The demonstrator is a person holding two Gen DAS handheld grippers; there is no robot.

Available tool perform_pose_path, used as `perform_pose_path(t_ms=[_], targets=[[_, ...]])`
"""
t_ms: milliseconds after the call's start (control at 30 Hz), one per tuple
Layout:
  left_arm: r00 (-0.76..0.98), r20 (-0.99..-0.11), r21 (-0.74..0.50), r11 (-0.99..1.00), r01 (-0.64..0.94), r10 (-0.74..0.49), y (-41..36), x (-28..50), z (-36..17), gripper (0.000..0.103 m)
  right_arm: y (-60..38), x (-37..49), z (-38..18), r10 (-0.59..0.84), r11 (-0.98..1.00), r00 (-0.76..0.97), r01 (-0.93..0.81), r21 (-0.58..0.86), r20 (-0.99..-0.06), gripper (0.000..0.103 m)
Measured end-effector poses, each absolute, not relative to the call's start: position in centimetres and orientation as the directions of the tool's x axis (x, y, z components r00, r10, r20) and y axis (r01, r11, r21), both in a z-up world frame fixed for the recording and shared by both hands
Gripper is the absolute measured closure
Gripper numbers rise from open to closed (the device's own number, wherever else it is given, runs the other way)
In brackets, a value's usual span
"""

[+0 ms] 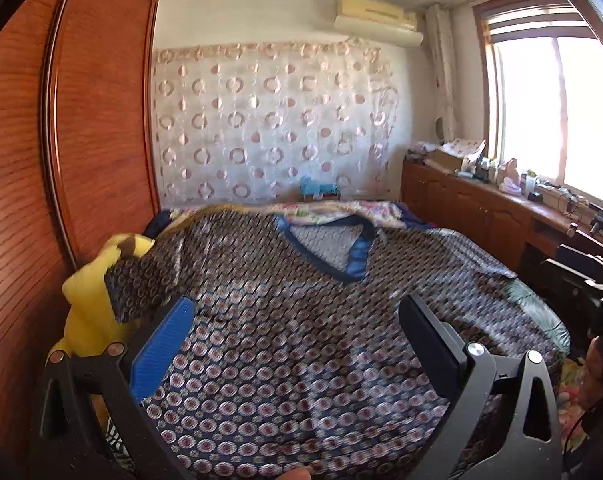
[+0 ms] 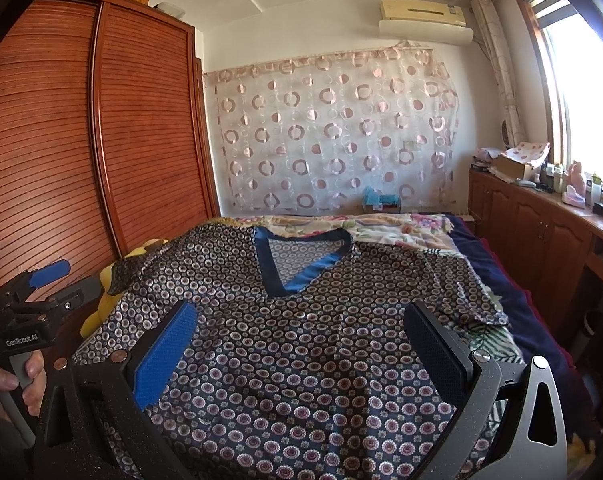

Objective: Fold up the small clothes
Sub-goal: 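Grasp the shirt's side edge by the yellow plush with the left gripper and fold it inward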

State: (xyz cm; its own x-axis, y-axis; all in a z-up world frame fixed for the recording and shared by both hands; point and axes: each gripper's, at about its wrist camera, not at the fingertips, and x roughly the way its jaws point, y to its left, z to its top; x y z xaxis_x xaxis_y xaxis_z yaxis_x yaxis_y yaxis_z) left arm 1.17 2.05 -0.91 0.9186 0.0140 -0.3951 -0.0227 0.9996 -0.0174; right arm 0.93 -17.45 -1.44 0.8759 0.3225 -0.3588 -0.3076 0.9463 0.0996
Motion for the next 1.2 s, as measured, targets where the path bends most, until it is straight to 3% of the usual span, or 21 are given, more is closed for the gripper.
perform_pose_path(t_ms=[367,1000,1200], targets=[[0.871,-0.484,-0.003,0.995,-0.104,0.089,8.8,4.1,-4.5,0.0,-15.8,5.7,-3.4,0.381,0.919,0.81,-0.384,0.088,-0.446,0.0],[0.78,-0.598,0.019,0.976,-0.215,0.183,21.2,13.6,-5.4,0.004,-14.0,15.2,-3.6,0.501,0.841,0.686,-0.531,0.108,-0.528,0.001],[0.75,-0.65,-0.106,0.962,-0.252,0.125,26.6,16.6,-6.7,0.004,-13.3,19.0,-3.7,0.523,0.819,0.642,-0.56,0.123,-0.56,0.001]])
